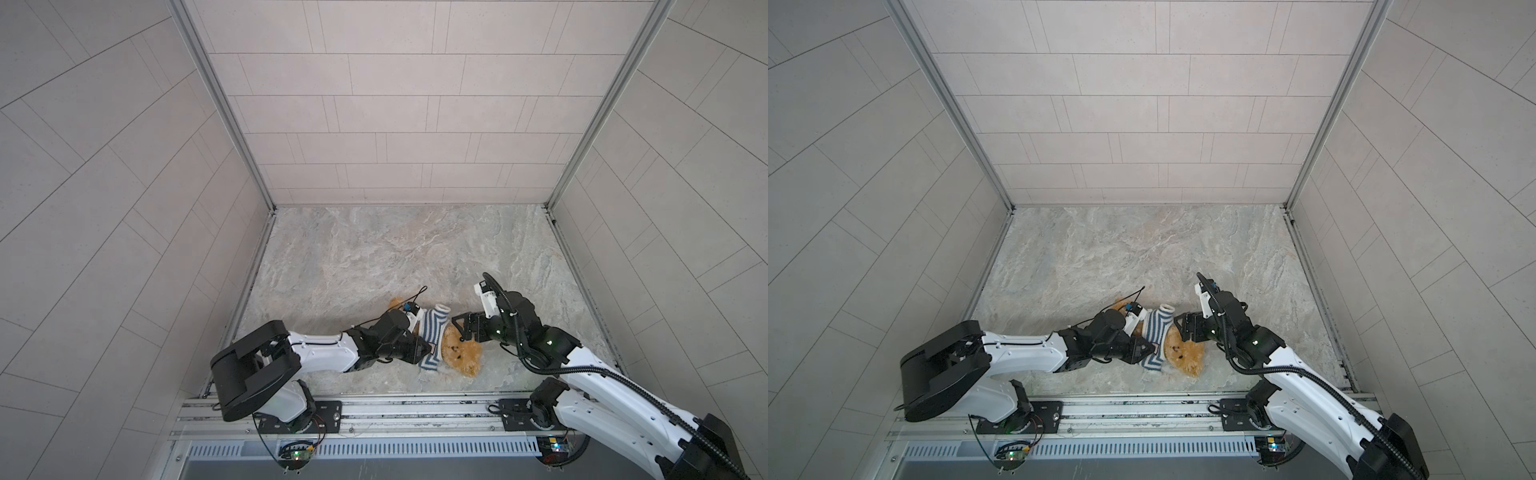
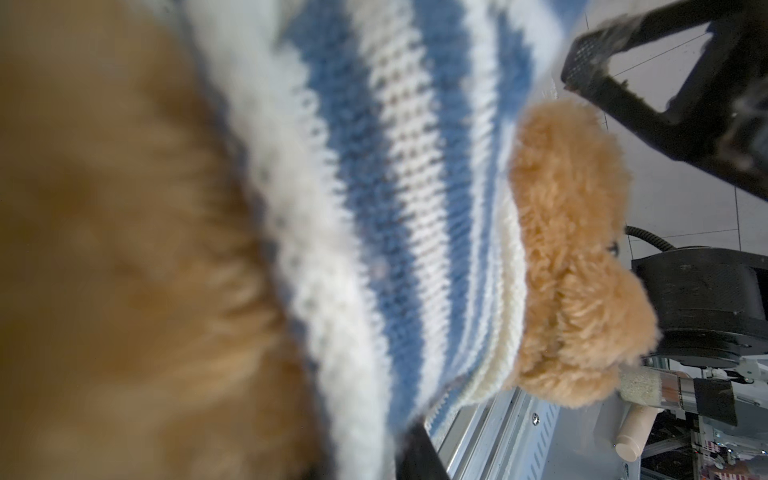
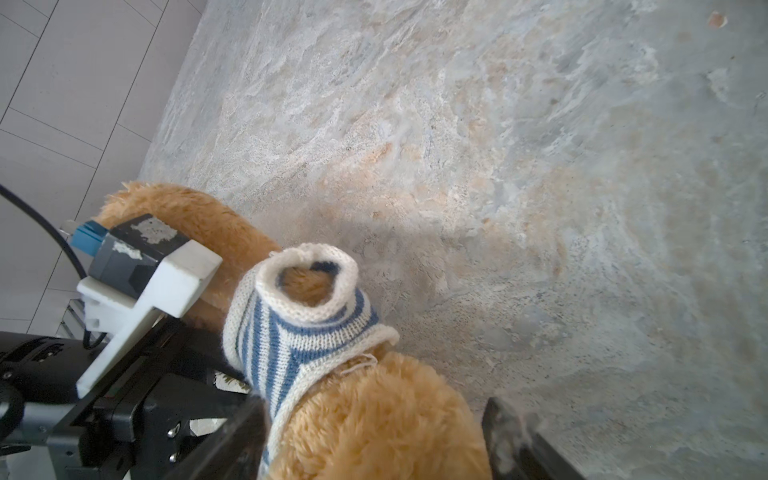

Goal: Dress the teddy bear

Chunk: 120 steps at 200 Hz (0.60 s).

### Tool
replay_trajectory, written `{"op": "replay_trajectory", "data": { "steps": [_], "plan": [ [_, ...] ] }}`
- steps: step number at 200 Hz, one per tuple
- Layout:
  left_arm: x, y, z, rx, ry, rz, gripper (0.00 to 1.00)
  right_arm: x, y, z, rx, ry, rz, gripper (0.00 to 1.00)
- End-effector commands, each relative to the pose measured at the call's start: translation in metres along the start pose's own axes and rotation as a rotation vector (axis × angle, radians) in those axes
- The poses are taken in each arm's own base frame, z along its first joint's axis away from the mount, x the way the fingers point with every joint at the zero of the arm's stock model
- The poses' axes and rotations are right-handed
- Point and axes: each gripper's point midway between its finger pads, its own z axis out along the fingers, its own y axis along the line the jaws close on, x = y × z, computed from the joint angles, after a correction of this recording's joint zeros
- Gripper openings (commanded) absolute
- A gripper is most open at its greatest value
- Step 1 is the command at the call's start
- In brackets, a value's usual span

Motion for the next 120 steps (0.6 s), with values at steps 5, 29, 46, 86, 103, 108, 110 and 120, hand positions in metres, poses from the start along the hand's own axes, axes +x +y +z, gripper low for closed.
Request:
{"op": "replay_trajectory", "data": {
  "steps": [5, 29, 46, 86, 103, 108, 110, 120],
  "plan": [
    [0.038, 0.046, 0.003, -0.150, 0.097, -0.068, 0.23, 0.010, -0.005, -0.003, -0.013, 0.003, 0.063, 0.84],
    [0.039, 0.047, 0.002, -0.147, 0.092, -0.068, 0.23, 0.017, -0.009, -0.002, -0.014, 0.008, 0.088, 0.85],
    [0.039, 0.047, 0.003, -0.143, 0.092, -0.067, 0.22, 0.020, -0.010, -0.001, -0.018, 0.006, 0.102, 0.85],
    [0.039, 0.046, 0.005, -0.137, 0.090, -0.063, 0.22, 0.016, -0.004, 0.002, -0.062, -0.013, 0.116, 0.63],
    [0.040, 0.047, 0.005, -0.132, 0.088, -0.066, 0.22, 0.013, -0.002, 0.004, -0.072, -0.021, 0.121, 0.60],
    [0.040, 0.047, 0.005, -0.132, 0.087, -0.067, 0.22, 0.013, -0.001, 0.005, -0.076, -0.022, 0.123, 0.60],
    [0.040, 0.047, 0.005, -0.132, 0.088, -0.068, 0.22, 0.012, -0.001, 0.005, -0.078, -0.022, 0.123, 0.60],
    [0.041, 0.047, 0.006, -0.126, 0.090, -0.070, 0.22, 0.011, 0.000, 0.007, -0.083, -0.025, 0.127, 0.59]
  ]
}}
